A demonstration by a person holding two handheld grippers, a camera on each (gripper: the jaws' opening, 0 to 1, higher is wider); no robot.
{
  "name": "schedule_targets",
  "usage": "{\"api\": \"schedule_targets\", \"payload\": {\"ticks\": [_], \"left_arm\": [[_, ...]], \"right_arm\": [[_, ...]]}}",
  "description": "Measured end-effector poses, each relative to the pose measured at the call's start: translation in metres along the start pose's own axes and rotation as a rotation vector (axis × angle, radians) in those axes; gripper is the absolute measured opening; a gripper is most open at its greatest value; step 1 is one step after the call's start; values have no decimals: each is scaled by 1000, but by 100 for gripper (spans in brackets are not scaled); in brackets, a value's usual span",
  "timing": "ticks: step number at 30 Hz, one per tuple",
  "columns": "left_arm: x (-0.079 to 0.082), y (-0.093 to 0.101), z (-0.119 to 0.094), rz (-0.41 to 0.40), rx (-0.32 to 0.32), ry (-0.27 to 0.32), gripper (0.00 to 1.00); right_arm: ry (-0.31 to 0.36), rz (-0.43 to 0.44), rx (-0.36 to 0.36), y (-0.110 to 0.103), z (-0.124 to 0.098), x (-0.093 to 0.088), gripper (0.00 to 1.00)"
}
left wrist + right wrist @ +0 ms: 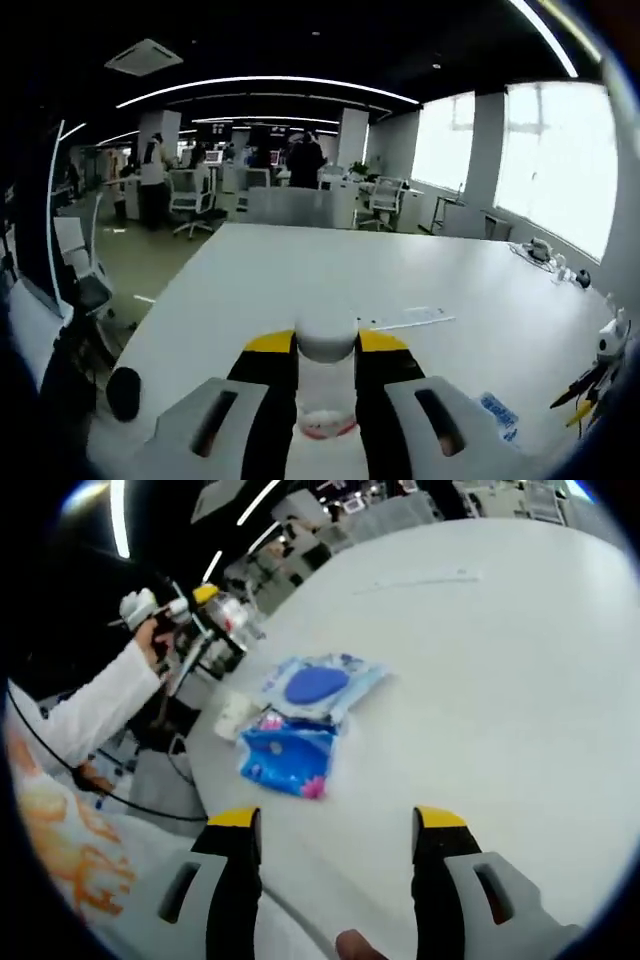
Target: Arrange the tabletop items into an orderly group along one side of the table until the central work area is clear of visible clutter.
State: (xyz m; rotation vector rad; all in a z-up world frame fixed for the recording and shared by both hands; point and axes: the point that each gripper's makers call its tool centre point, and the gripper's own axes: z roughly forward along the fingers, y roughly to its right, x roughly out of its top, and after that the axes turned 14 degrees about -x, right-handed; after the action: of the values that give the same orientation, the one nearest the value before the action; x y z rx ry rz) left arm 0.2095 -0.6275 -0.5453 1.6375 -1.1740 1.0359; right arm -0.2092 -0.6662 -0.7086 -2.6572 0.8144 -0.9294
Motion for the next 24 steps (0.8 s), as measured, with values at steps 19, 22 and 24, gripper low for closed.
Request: {"api": "schedule_targets", "payload": {"ticks": [19,22,24], "left_arm": [[-8,-15,67,112,-124,-95,19],[-17,-14,74,121,-142,-117,19],[-22,-13,78,117,-155,-124,19]], "right_arm": [[-23,-16,-22,4,4,-3,60],[-39,-20,-14,0,7,-5,60],[-49,-32,-7,-4,9,-5,60]]}}
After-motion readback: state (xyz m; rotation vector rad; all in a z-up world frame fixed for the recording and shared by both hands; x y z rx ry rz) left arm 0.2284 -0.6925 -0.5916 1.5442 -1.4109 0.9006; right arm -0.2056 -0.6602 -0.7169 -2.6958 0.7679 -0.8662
